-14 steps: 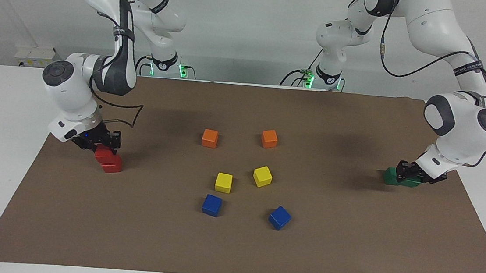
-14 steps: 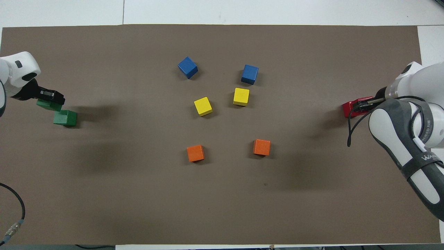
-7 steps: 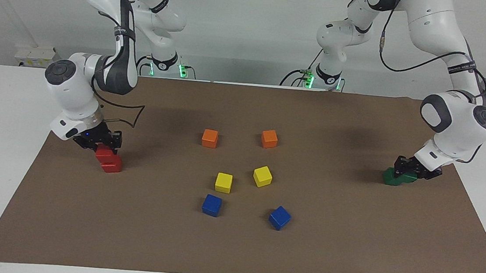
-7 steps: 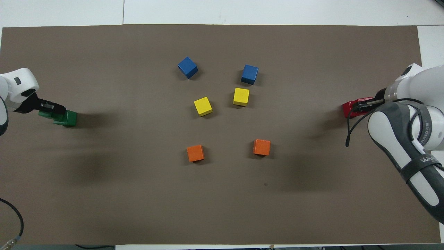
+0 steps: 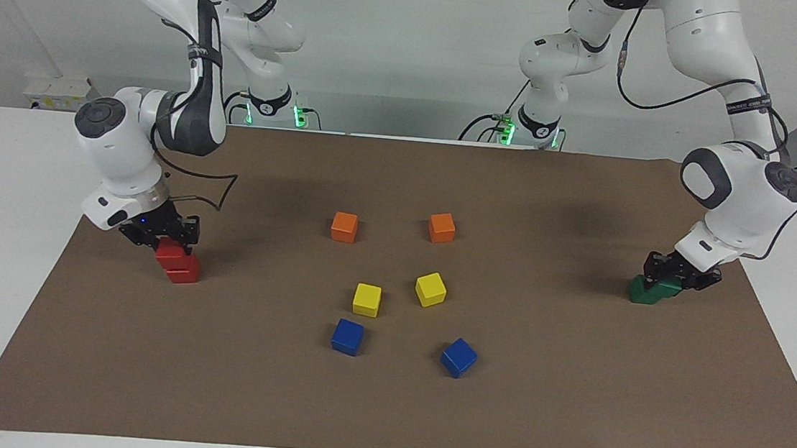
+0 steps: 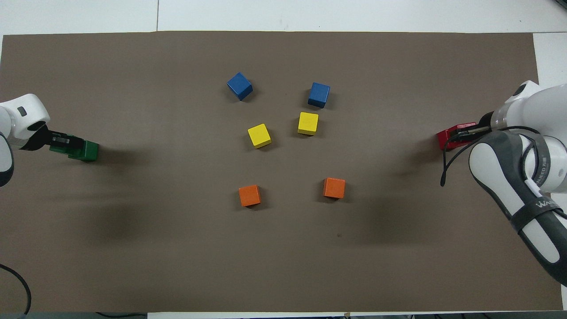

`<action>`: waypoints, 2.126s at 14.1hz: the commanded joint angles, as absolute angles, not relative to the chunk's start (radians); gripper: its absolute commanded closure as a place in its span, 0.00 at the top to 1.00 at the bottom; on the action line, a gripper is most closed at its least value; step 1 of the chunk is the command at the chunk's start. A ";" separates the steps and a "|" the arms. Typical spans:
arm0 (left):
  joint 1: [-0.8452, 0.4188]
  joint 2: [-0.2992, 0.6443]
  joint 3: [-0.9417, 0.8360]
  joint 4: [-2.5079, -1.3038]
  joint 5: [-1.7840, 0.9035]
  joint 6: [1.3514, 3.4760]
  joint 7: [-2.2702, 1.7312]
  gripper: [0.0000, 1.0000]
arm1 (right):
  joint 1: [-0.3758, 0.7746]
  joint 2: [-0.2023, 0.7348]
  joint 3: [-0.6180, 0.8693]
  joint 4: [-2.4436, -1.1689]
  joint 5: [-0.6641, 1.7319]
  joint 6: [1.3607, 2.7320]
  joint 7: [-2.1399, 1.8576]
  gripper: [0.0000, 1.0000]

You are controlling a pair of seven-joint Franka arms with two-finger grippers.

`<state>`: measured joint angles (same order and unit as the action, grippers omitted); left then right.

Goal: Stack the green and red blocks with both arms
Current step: 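Lower and release the green block onto the placed green with the left gripper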

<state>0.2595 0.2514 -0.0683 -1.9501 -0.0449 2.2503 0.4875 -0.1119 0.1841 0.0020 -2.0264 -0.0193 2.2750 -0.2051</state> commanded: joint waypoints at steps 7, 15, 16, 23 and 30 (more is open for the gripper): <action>0.261 0.178 -0.072 -2.092 -0.103 2.391 0.460 0.00 | -0.117 0.178 0.011 -2.056 -0.014 2.327 -0.190 0.01; 0.238 0.183 -0.069 -2.079 -0.098 2.405 0.511 1.00 | -0.118 0.176 0.011 -2.074 -0.014 2.342 -0.189 0.01; 0.239 0.183 -0.069 -2.079 -0.098 2.405 0.511 1.00 | -0.118 0.176 0.011 -2.077 -0.014 2.350 -0.189 0.01; 0.245 0.183 -0.071 -2.050 -0.098 2.375 0.515 1.00 | -0.123 0.178 0.011 -2.095 -0.014 2.373 -0.192 0.01; 0.232 0.167 -0.075 -1.821 -0.097 2.090 0.411 1.00 | -0.126 0.176 0.011 -2.095 -0.014 2.373 -0.190 0.19</action>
